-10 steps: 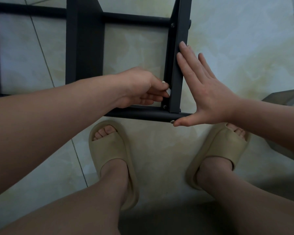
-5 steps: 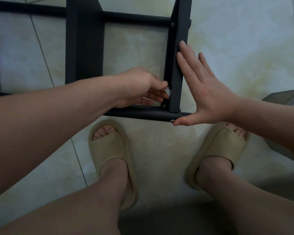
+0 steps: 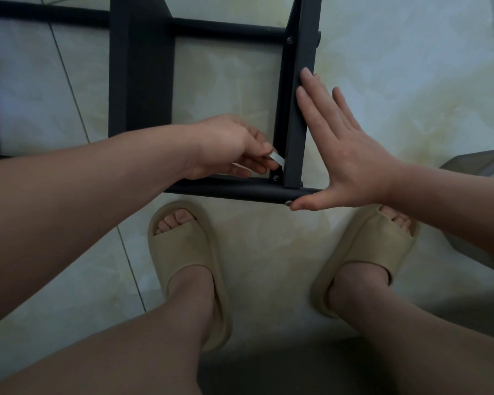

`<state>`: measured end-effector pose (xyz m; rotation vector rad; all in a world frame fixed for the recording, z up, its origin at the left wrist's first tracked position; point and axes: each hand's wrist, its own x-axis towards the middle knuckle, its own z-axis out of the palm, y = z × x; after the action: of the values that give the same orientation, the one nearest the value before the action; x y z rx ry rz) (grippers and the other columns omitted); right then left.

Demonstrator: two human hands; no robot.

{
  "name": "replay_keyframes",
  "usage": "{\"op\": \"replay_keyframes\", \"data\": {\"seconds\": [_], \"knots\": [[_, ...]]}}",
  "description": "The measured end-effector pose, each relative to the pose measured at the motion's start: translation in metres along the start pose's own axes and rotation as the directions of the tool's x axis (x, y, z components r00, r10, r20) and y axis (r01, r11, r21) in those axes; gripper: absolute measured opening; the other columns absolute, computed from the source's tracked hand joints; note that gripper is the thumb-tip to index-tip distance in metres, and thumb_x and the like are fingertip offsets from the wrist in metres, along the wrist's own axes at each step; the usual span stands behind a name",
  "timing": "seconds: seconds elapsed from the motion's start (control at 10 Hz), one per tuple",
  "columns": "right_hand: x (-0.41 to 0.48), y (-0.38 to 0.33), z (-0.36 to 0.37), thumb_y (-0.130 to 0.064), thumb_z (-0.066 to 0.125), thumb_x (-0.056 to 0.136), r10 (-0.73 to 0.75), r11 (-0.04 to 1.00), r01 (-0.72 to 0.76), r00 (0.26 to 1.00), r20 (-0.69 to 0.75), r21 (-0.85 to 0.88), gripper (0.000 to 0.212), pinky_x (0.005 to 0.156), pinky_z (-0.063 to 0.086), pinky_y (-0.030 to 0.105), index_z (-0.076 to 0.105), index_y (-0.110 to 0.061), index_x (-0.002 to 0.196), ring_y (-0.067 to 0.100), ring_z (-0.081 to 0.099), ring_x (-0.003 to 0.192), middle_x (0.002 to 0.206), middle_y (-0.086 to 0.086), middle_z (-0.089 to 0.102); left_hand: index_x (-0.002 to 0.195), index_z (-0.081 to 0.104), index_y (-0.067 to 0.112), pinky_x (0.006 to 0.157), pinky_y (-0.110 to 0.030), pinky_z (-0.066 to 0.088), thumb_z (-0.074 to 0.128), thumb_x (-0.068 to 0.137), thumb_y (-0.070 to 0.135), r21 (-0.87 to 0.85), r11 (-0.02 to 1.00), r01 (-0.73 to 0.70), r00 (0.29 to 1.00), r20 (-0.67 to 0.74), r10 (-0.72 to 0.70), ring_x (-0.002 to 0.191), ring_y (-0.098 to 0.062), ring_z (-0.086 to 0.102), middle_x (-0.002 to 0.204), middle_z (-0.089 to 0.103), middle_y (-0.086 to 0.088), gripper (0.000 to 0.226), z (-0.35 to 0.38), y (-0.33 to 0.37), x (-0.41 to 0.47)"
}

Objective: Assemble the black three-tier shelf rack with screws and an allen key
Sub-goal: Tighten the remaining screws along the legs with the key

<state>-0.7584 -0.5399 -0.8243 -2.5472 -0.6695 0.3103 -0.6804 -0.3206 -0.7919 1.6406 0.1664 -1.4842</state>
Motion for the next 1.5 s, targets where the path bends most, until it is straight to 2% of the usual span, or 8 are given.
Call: {"op": "replay_keyframes", "data": {"seconds": [0.2,0.5,0.7,0.9,1.1,1.3,1.4,1.5], "knots": [[0.0,0.0,0.0,-0.088,0.052,0.079,0.0,1.0,0.0,1.0,0.0,0.001,0.134,0.126,-0.001,0.055,-0.002,0.004,0.159,0.035,-0.009,0.156,0.167,0.026,-0.009,0.099,0.066,0.01,0.072,-0.02,0.055,0.054,0.1,0.013,0.07,0.997,-0.014,0.999,0.033,0.012,0.083,-0.007,0.069,0.093,0.077,0.0,0.012,-0.004,-0.001,-0.003],[0.001,-0.001,0.0,-0.088,0.052,0.079,-0.001,1.0,0.001,1.0,0.002,0.002,0.134,0.126,-0.002,0.054,-0.001,0.005,0.158,0.035,-0.009,0.156,0.166,0.026,-0.009,0.108,0.067,0.001,0.08,-0.024,0.053,0.054,0.1,0.01,0.235,0.969,-0.073,0.994,0.091,0.053,0.085,-0.006,0.068,0.096,0.075,-0.002,0.017,-0.009,-0.003,-0.005],[0.0,-0.002,-0.001,-0.088,0.052,0.079,0.004,1.0,-0.004,1.0,0.011,0.005,0.134,0.127,-0.002,0.053,-0.002,0.005,0.159,0.036,-0.009,0.156,0.166,0.026,-0.009,0.103,0.069,0.006,0.069,-0.014,0.053,0.056,0.099,0.009,0.321,0.943,-0.087,0.993,0.103,0.056,0.081,-0.005,0.068,0.089,0.074,0.003,0.014,-0.008,-0.004,-0.007],[0.0,-0.002,-0.002,-0.089,0.052,0.078,0.011,1.0,-0.011,1.0,0.018,0.003,0.135,0.127,-0.002,0.054,-0.002,0.005,0.159,0.036,-0.009,0.156,0.166,0.026,-0.009,0.097,0.072,0.014,0.082,-0.029,0.05,0.06,0.098,0.016,0.439,0.894,-0.089,0.993,0.108,0.045,0.082,-0.012,0.063,0.088,0.071,0.001,0.011,-0.007,-0.006,-0.006],[0.001,-0.003,-0.002,-0.088,0.053,0.079,0.009,1.0,-0.009,1.0,0.011,0.006,0.134,0.126,-0.001,0.055,-0.001,0.005,0.159,0.036,-0.009,0.156,0.166,0.026,-0.009,0.092,0.074,0.021,0.073,-0.025,0.05,0.064,0.096,0.019,0.508,0.857,-0.087,0.994,0.102,0.041,0.075,-0.007,0.064,0.079,0.072,0.006,0.011,-0.007,-0.007,-0.004],[0.001,-0.003,-0.002,-0.088,0.052,0.079,0.005,1.0,-0.005,1.0,0.016,0.002,0.134,0.126,-0.002,0.055,-0.003,0.005,0.159,0.035,-0.011,0.156,0.166,0.026,-0.01,0.092,0.076,0.028,0.071,-0.017,0.054,0.071,0.09,0.021,0.581,0.798,-0.163,0.981,0.011,0.192,0.079,-0.001,0.068,0.08,0.074,0.015,0.009,-0.019,0.008,-0.003],[0.001,-0.004,-0.002,-0.088,0.053,0.079,0.006,1.0,-0.006,1.0,0.015,0.001,0.134,0.126,-0.002,0.055,-0.003,0.004,0.159,0.034,-0.011,0.156,0.166,0.026,-0.01,0.085,0.075,0.034,0.07,-0.018,0.046,0.072,0.089,0.022,0.604,0.772,-0.198,0.974,0.03,0.226,0.073,0.009,0.062,0.073,0.069,0.025,0.014,-0.019,0.014,-0.003],[0.0,-0.003,-0.002,-0.088,0.053,0.079,0.01,1.0,-0.01,1.0,0.021,0.003,0.134,0.126,-0.002,0.055,-0.002,0.005,0.159,0.034,-0.011,0.156,0.166,0.026,-0.01,0.086,0.075,0.028,0.076,-0.021,0.055,0.07,0.091,0.017,0.387,0.906,-0.173,0.983,0.011,0.183,0.084,-0.001,0.068,0.09,0.075,0.01,0.013,-0.011,0.012,0.001]]}}
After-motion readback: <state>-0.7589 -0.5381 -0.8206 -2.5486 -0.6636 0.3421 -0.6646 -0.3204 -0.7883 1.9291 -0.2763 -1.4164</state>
